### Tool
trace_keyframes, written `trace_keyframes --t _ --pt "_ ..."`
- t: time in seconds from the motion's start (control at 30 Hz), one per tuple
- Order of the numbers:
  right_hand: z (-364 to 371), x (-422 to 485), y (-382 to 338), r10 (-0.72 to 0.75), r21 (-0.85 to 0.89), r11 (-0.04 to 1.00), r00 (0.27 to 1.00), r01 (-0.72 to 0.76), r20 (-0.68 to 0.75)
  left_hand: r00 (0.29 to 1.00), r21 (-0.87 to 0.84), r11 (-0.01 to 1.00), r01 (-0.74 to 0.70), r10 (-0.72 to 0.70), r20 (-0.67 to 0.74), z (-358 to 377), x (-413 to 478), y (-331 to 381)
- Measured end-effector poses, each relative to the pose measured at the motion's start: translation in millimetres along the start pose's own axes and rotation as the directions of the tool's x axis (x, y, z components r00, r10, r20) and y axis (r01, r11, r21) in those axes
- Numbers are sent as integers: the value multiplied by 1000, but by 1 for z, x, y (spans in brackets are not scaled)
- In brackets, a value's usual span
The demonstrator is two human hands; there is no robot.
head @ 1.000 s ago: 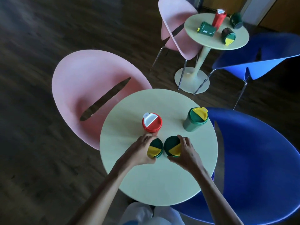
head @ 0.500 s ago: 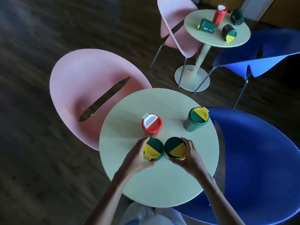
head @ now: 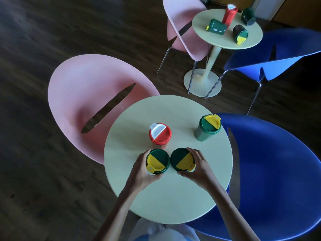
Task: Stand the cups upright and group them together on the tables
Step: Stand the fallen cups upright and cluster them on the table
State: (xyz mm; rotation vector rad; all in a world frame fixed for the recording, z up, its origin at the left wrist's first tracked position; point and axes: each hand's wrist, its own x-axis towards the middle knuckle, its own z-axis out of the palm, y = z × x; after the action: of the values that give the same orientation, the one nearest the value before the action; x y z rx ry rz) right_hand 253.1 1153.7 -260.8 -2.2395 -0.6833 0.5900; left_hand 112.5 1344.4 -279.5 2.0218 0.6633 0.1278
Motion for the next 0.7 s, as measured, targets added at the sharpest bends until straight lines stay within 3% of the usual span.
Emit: trace_keyframes --t 0.7 --pt "2 10 5 24 69 997 996 -18 -86 997 -15 999 -50 51 65 -1 23 9"
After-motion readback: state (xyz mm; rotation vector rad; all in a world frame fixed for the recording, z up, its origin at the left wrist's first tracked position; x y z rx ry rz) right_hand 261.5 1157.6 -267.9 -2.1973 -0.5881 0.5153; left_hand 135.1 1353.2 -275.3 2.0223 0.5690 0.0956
